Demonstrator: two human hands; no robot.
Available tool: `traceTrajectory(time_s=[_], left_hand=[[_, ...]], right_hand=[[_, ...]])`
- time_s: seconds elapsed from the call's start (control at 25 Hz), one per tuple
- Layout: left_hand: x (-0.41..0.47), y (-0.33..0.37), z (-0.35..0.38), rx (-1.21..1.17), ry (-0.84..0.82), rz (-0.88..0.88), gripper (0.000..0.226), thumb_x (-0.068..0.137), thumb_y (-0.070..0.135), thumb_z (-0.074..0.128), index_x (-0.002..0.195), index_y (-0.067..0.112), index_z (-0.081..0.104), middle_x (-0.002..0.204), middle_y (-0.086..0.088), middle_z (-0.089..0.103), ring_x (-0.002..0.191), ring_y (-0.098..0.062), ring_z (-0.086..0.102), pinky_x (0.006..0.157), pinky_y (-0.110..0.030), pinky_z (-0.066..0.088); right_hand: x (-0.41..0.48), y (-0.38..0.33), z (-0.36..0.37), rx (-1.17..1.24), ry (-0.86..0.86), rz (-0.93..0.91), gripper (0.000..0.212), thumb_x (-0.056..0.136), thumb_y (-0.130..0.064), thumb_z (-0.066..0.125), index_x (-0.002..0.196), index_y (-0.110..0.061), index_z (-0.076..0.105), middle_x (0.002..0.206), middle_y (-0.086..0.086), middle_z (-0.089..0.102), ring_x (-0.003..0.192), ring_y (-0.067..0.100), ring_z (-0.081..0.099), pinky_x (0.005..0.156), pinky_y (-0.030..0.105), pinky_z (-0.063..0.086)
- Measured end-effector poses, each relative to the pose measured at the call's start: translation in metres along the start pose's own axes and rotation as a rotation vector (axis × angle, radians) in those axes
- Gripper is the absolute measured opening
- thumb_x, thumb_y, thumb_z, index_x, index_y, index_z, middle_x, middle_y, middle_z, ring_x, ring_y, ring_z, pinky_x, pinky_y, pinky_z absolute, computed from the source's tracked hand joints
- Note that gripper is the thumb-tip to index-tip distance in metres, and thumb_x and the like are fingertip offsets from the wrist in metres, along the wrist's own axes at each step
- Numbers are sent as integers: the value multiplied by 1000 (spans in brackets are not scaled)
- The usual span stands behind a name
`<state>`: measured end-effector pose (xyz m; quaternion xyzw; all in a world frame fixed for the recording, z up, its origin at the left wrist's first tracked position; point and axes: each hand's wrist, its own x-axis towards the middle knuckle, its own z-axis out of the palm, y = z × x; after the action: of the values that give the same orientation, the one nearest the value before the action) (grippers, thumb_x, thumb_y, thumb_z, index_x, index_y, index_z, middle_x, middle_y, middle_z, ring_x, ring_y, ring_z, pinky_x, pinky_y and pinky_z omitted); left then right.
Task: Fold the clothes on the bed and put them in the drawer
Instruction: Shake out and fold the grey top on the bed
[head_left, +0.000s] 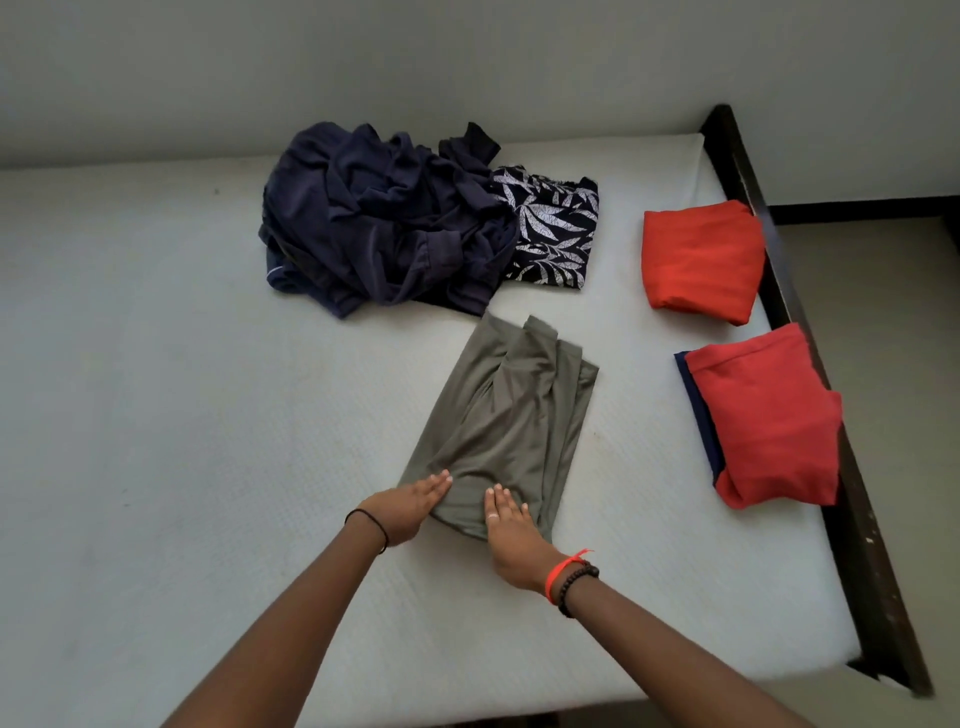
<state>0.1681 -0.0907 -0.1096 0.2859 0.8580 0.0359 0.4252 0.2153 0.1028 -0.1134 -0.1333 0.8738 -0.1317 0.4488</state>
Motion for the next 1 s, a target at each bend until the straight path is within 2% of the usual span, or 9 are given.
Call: traceTrajectory(time_s=[0.08,0.16,0.24,0.32,0.4,0.48,0.68,0.84,1.0], left_hand=[[-23,16,-10,-4,-206,-64,65,95,1,31,153,15,7,156,-18,22,136,-32,36,110,-36,30],[-43,31,-20,-20,-335,-99,55,96,7,33,150,14,24,148,-21,36,131,-35,42,107,-37,34],[-58,44,-35,-84,-398,-115,42,94,6,36,135,4,46,140,-22,45,122,-35,48,101,-35,39],[-64,54,-62,-141,-414,-124,24,91,3,37,107,3,55,124,-24,55,102,-32,54,86,-34,43],[-60,54,-92,-116,-390,-114,23,87,-1,37,97,6,56,103,-22,55,89,-29,51,74,-32,42],[-50,44,-119,-74,-308,-96,24,83,-4,41,98,0,60,98,-18,58,88,-29,54,68,-30,43],[7,13,-153,-58,36,-103,28,84,1,52,107,5,67,109,-17,65,103,-32,58,82,-33,44],[54,2,-139,-150,211,-218,42,92,4,44,131,14,53,132,-11,55,118,-29,52,98,-37,40],[48,18,-77,-522,711,-453,29,93,13,53,120,4,53,123,-16,51,110,-32,51,95,-38,39]], right_hand=[[-23,-6,-2,105,-132,-47,66,92,1,31,149,4,-2,159,21,-1,148,32,1,121,41,6],[-44,-11,-3,265,-211,-40,54,91,-2,32,145,2,26,147,21,33,139,33,31,113,38,27],[-66,-14,-20,403,-245,-28,31,86,-4,35,107,-9,57,102,11,57,100,28,56,84,34,41],[-78,-6,-49,442,-231,-26,21,84,-5,40,74,-19,52,75,-1,51,70,13,50,69,28,38],[-85,10,-78,482,-194,-44,21,84,-5,46,75,-20,57,76,-3,56,70,9,52,68,23,43],[-80,30,-99,486,-119,-56,17,84,-7,52,93,-15,64,90,1,62,83,13,57,77,28,48],[-28,83,-130,436,103,31,16,88,-16,63,103,-13,64,102,9,66,97,25,62,79,30,47],[17,104,-129,422,213,107,32,92,-18,59,122,-10,58,123,13,60,113,27,56,90,28,42],[44,111,-122,454,436,134,45,92,-27,61,131,-6,50,133,15,52,125,28,47,104,31,34]])
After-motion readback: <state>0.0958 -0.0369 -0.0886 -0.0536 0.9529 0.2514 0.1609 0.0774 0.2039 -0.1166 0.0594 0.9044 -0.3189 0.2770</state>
